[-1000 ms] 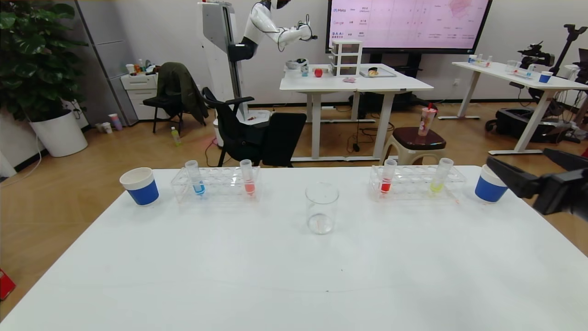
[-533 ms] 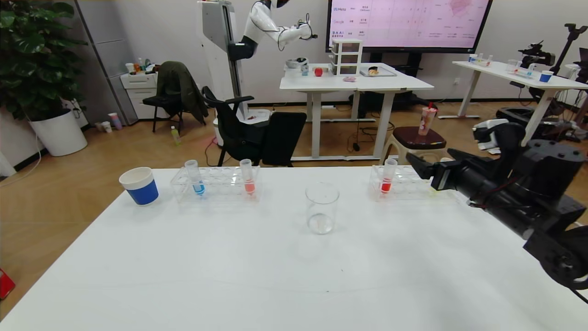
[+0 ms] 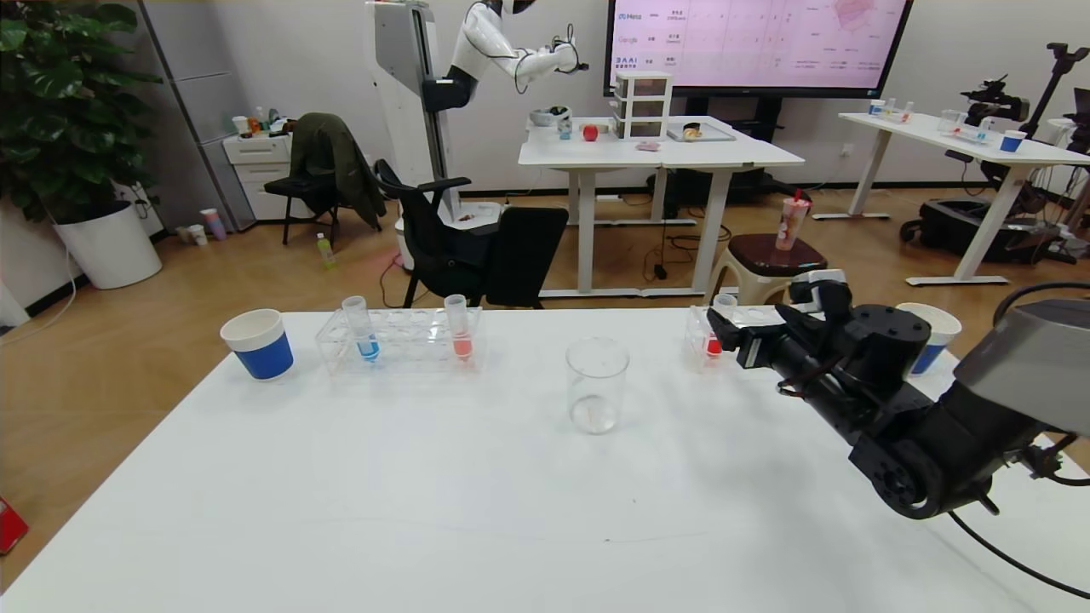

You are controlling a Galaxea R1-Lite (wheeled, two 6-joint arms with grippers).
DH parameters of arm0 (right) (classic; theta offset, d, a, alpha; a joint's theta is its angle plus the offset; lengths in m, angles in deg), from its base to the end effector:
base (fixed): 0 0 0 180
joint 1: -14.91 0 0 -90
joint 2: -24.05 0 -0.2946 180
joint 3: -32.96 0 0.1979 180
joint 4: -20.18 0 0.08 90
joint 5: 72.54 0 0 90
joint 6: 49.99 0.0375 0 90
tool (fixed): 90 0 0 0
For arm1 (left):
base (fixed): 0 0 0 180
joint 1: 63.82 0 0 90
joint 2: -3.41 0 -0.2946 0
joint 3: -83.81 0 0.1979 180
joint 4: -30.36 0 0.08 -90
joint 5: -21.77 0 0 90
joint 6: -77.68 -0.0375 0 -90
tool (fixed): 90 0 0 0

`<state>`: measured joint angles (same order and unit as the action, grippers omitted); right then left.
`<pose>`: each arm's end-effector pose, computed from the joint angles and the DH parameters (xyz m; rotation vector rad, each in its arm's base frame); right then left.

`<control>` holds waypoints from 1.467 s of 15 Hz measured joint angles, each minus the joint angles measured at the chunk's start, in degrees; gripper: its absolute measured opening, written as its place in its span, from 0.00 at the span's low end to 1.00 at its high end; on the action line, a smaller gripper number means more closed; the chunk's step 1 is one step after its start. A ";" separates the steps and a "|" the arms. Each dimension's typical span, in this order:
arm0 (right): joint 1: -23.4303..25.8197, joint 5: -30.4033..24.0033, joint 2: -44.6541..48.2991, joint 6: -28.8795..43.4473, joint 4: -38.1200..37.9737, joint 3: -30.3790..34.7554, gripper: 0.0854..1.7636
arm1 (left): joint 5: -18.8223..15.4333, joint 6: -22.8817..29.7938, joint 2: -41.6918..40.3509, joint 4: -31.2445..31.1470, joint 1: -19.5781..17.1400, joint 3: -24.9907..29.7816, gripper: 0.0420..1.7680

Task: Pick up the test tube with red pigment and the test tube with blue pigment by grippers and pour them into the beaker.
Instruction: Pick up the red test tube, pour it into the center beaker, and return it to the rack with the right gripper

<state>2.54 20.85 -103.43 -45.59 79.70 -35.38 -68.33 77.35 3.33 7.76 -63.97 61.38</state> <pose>0.3894 0.0831 0.0647 0.0775 -0.0006 0.1569 0.0057 -0.0001 0.0752 0.0058 0.0016 0.0009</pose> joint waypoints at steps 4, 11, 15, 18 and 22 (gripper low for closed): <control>-0.41 0.05 -5.55 -0.05 0.13 -5.55 0.98 | 0.00 0.00 0.00 0.00 0.00 0.00 0.99; -0.38 0.16 -11.34 -0.29 -1.24 -14.15 0.98 | 0.00 0.00 0.00 0.00 0.00 0.00 0.99; -0.66 -0.01 -12.19 -0.39 -1.22 -15.82 0.79 | 0.00 0.00 0.00 0.00 0.00 0.00 0.99; -0.71 0.07 -12.28 -0.41 -0.99 -16.04 0.17 | 0.02 0.02 0.00 0.00 0.00 0.00 0.99; -0.82 0.22 -12.08 -0.85 -0.88 -15.99 0.26 | 0.00 -0.02 0.00 0.02 0.02 0.00 0.99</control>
<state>1.72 21.07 -115.51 -46.44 78.82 -51.37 -68.33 77.33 3.33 7.78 -63.95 61.38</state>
